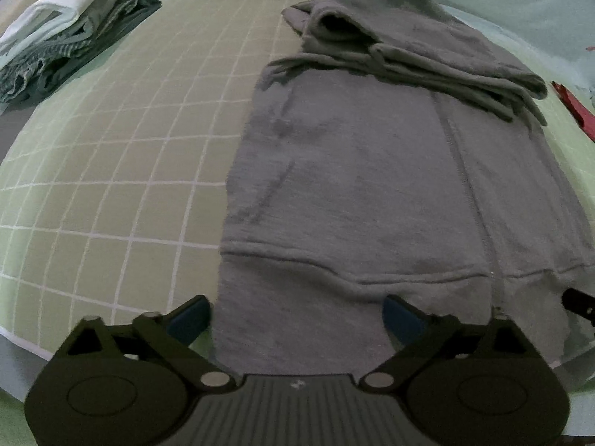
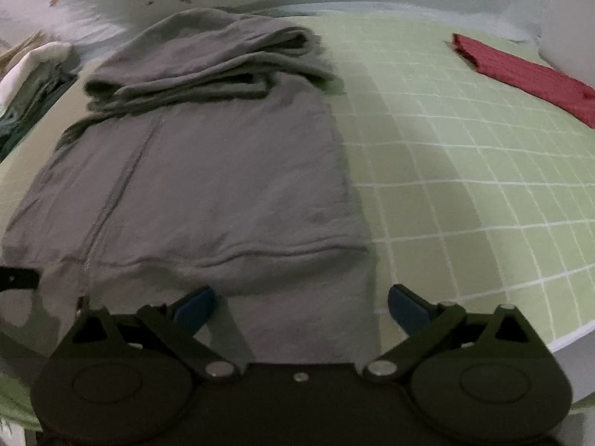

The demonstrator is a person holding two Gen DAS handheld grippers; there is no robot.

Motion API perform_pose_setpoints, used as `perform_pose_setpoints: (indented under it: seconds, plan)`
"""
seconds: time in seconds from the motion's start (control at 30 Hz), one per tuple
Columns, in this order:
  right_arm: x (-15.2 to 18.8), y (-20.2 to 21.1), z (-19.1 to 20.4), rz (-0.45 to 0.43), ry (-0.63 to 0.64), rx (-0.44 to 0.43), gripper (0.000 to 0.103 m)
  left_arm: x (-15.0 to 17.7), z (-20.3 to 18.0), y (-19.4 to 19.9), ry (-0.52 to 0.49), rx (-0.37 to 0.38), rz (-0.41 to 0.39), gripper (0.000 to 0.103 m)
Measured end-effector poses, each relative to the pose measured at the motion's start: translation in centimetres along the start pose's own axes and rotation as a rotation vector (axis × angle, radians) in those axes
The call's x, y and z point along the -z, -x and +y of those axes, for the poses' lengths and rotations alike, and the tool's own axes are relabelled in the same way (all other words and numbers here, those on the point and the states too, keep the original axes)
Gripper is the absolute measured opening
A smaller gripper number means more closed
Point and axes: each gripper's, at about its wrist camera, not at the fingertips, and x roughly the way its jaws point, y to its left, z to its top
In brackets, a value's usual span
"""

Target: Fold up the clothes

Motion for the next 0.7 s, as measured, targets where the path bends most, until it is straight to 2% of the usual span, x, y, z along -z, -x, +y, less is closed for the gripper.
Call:
perform_pose_setpoints:
  seconds: [0.03,0.1,0.13,0.2,0.23,0.27,0.33,0.4,0.47,0.7]
  plan:
    - [0.1,0.2,0.3,-0.002,0.008,-0.013,0.090,0.1,-0.1,0.2,-0.005,0.002,-0.003,0.090]
    - [0.1,0.6,0.6,-0.012,0.027,-0.032,0.067,0.1,-0.5,0.6,-0.034,0.014,-0.008,0.081]
    - [0.0,0.8,0.7,-0.017,0.027,-0.037,0.045,0.0,-0.6,0.8,-0.046,0.028,-0.011,0.072]
    - [-0.3,0.9,0.4,-0.006,-0.007,-0.078,0.023,-0.2,-0.5,1.1,-0.052,0.052,-0.015,0.056]
    - [-0.5,0.8,0.2,0.005,-0.034,-0.112,0.018,-0.4,-0.4,1.2,-0.041,0.070,-0.010,0.041]
    - [-0.7,0.7,-0.1,0.019,-0.063,-0.142,0.016,-0.7,-0.3,1.4,-0.031,0.088,-0.005,0.017]
    - [-1.2,0.8,-0.8,0.029,-0.129,-0.172,0.014,-1.4,-0.1,2.3,-0.012,0.126,-0.018,0.016]
    - [-2.1,1.5,-1.7,0.004,-0.208,-0.218,0.013,-2.3,0.0,3.8,0.002,0.163,-0.049,0.015]
    - [-3.3,2.3,-2.1,-0.034,-0.238,-0.243,0.013,-3.5,-0.1,5.0,-0.011,0.167,-0.095,0.016]
    - [-10.2,4.6,-2.4,-0.241,-0.258,-0.329,0.011,-9.1,-0.4,8.4,0.074,0.156,-0.267,0.016]
